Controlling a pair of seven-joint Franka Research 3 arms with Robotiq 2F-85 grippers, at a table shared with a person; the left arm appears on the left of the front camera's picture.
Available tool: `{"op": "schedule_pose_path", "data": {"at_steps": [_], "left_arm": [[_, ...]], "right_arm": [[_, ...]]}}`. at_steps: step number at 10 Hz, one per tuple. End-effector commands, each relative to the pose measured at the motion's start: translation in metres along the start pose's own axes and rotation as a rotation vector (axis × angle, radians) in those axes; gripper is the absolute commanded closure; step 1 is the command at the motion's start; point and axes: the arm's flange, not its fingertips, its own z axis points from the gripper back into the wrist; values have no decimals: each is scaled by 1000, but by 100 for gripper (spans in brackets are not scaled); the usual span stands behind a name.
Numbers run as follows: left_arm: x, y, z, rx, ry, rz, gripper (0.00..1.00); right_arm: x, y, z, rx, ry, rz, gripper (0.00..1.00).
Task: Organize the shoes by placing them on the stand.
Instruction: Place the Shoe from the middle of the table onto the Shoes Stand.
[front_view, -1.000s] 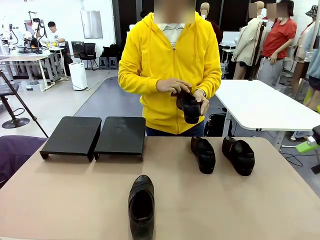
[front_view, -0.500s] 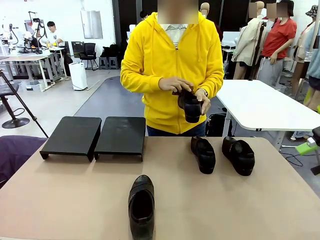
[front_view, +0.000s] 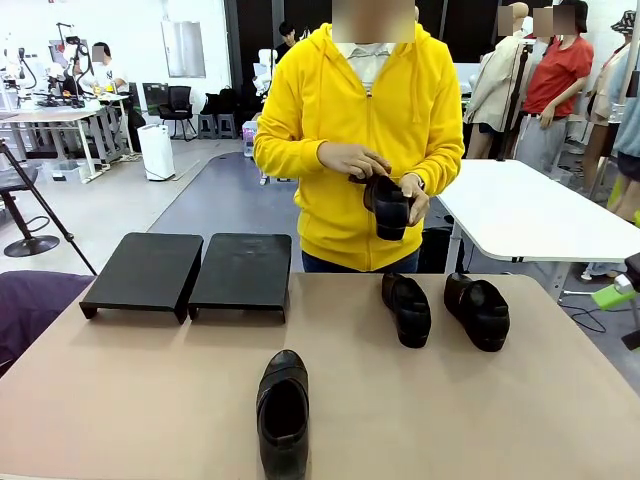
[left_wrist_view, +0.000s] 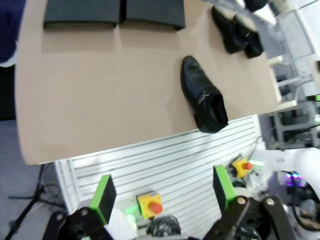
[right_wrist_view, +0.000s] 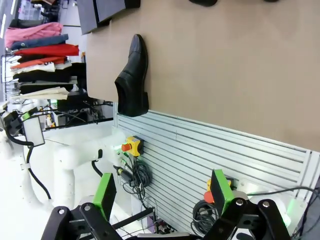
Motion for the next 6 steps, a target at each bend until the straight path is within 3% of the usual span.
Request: {"op": "schedule_pose_path", "data": {"at_steps": [1,4,5,6], "left_arm": [[2,-87,-91,100,83,-66,0],[-18,-215,-244,150,156,-272,0],[-30,-241,-286,143,151,-300,0],[-36,-258,-322,201,59,-308,0]], "right_arm": [[0,-4,4,-1,4,25,0],[0,-4,4,-1,4,25,0],[0,-4,4,-1,4,25,0],[0,-4,4,-1,4,25,0]]}}
